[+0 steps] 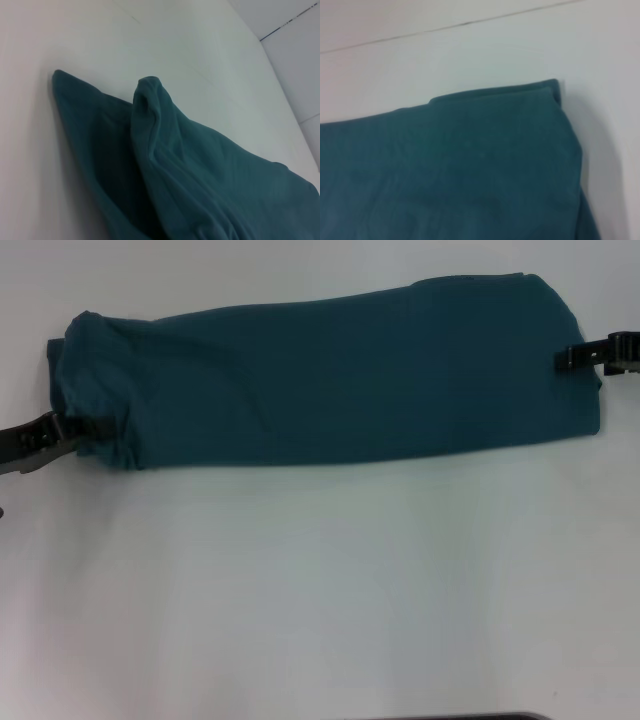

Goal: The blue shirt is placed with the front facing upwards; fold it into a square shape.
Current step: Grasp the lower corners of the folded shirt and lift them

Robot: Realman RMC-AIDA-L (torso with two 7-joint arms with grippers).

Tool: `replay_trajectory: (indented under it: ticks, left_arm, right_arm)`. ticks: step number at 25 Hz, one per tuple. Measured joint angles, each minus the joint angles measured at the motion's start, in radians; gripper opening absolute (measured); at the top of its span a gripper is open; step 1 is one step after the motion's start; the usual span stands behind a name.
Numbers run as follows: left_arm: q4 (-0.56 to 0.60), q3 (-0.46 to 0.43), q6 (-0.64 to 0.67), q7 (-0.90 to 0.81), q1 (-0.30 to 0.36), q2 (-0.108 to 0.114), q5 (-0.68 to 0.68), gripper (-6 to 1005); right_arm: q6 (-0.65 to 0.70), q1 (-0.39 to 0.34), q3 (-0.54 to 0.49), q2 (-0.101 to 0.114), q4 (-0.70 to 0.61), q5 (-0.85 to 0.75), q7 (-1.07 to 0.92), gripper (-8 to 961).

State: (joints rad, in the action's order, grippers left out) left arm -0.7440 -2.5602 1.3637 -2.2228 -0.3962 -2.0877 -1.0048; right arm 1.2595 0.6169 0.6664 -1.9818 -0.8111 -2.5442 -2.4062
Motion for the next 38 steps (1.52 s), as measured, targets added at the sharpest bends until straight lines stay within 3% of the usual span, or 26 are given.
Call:
replay_trajectory:
  ticks: [11,21,32,38]
  left_arm:
    - [-0.009,0.0,0.01,0.0,0.002,-0.001,0.0,20]
    - [-0.01,0.002,0.01,0.0,0.002,-0.003,0.0,20]
    - [-0.01,0.0,0.008,0.0,0.002,-0.005,0.0,20]
    - [-0.011,0.001,0.009,0.0,0.002,-0.006,0.0,20]
  right_arm:
    - [-0.034,0.026,0.001,-0.008,0.079,0.016,0.024,915]
    - [0.001,0.022,0.0,-0.01,0.084,0.144,0.084,915]
    - [0.087,0.022,0.006,0.019,0.144,0.143,0.086,915]
    - [0.185,-0.01,-0.006,0.041,0.043,0.133,0.037,916]
